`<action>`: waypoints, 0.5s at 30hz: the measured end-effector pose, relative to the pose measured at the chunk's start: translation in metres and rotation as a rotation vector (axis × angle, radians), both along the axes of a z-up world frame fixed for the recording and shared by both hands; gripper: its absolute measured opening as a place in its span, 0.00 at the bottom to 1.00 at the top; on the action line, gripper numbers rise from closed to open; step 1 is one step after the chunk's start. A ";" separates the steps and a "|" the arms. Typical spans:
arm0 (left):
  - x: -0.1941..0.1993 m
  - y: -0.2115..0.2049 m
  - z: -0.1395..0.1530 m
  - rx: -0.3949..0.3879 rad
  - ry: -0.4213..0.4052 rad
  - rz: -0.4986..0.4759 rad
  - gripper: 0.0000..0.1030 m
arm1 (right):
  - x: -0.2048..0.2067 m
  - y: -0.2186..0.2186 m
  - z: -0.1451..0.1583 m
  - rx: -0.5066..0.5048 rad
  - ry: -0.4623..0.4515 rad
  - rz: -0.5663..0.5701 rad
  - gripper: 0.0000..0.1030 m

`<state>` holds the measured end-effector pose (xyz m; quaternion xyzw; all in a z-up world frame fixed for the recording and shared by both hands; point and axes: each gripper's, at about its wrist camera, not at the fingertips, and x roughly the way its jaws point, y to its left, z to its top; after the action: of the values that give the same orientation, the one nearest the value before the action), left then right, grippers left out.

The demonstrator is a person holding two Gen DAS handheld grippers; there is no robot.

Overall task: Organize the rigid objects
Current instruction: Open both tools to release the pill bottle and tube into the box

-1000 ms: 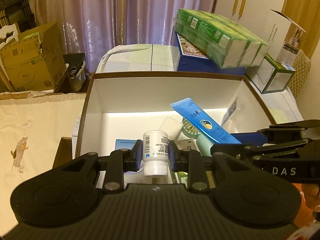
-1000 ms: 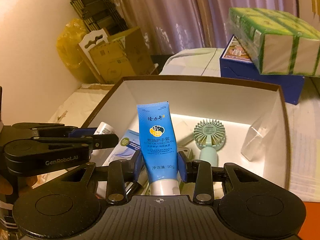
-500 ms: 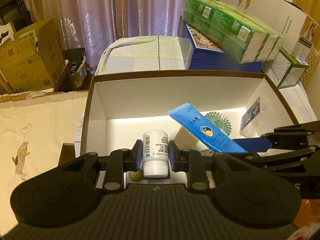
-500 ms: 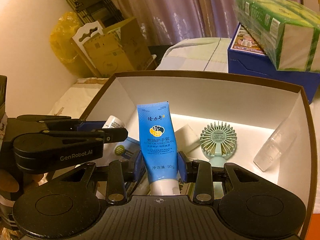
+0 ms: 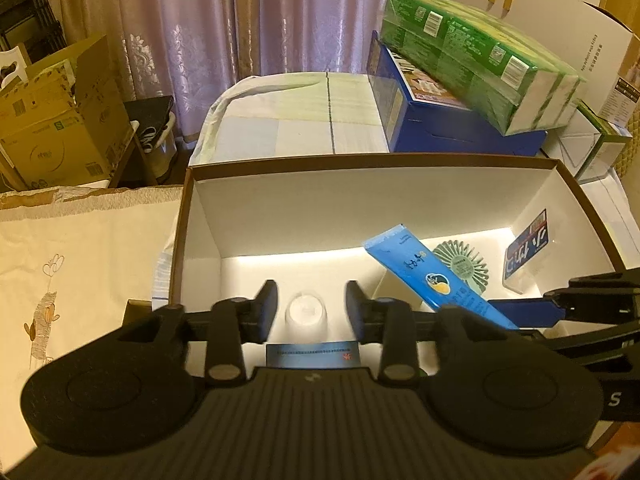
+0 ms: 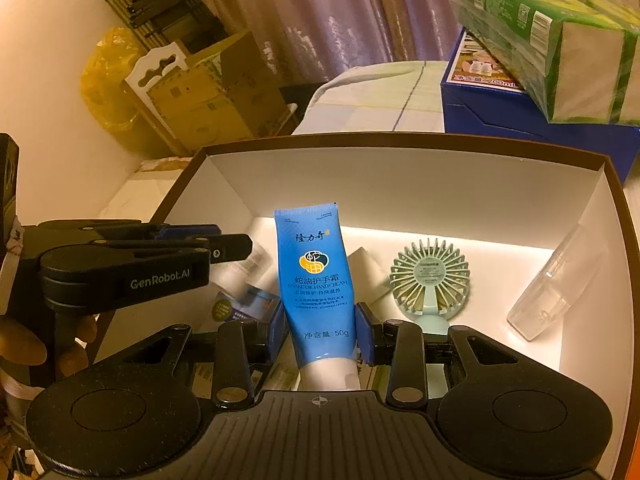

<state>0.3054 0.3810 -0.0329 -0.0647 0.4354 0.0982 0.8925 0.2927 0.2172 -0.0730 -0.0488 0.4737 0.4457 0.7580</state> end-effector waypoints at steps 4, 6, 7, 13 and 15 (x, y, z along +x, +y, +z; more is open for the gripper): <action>-0.002 0.002 -0.002 -0.006 0.012 0.004 0.37 | 0.000 0.000 0.000 0.001 0.000 -0.001 0.33; -0.005 0.002 -0.002 -0.009 0.018 0.010 0.40 | 0.000 0.001 0.000 0.000 0.002 -0.001 0.33; -0.007 0.003 -0.003 -0.010 0.020 0.012 0.41 | 0.000 0.002 0.000 -0.001 0.004 -0.002 0.33; -0.012 0.004 0.000 -0.025 0.016 0.017 0.41 | -0.002 0.006 -0.003 -0.008 0.009 0.001 0.33; -0.013 0.005 0.000 -0.025 0.015 0.017 0.41 | -0.003 0.007 -0.003 -0.008 0.011 0.003 0.33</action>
<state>0.2929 0.3856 -0.0326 -0.0790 0.4425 0.1010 0.8875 0.2901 0.2245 -0.0764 -0.0504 0.4795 0.4452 0.7545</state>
